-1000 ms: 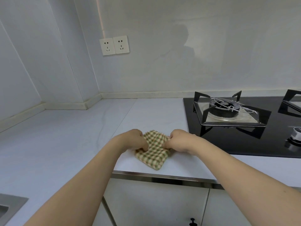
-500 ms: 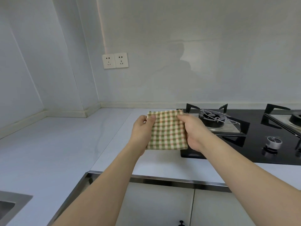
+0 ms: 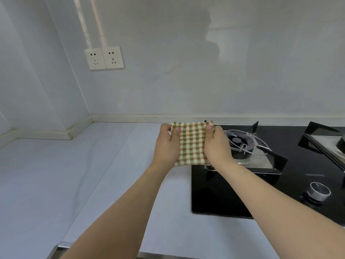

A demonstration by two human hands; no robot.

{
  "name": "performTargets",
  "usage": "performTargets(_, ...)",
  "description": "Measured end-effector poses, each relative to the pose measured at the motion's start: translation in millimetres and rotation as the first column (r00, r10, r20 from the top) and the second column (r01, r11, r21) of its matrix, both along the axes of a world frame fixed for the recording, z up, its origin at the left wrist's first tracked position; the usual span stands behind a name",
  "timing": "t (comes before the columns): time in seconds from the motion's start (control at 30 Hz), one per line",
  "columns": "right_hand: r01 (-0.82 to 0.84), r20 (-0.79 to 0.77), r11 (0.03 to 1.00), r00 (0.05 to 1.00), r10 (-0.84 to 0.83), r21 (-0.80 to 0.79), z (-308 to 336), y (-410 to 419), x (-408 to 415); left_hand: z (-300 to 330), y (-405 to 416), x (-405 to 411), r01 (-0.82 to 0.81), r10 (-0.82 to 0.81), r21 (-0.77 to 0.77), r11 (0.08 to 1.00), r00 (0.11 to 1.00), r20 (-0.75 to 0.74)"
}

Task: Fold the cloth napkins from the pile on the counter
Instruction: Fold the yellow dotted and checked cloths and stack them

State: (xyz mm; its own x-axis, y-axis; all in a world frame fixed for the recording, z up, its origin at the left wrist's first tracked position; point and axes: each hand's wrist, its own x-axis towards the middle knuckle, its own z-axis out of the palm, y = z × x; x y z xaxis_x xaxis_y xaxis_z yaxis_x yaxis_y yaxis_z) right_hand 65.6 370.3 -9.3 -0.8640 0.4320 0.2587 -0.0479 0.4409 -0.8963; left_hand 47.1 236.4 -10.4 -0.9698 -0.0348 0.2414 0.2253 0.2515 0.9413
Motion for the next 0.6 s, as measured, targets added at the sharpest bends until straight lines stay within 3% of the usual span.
performTargets(0.3,0.086,0.16,0.987,0.985,-0.064,-0.133,132,48,30,133,49,15,0.088,-0.086,-0.014,0.996,0.992,0.094)
performTargets(0.6,0.248,0.18,0.916,0.963,-0.199,-0.316,182,138,86,192,148,55,0.249,-0.244,-0.021,0.968,0.96,0.137)
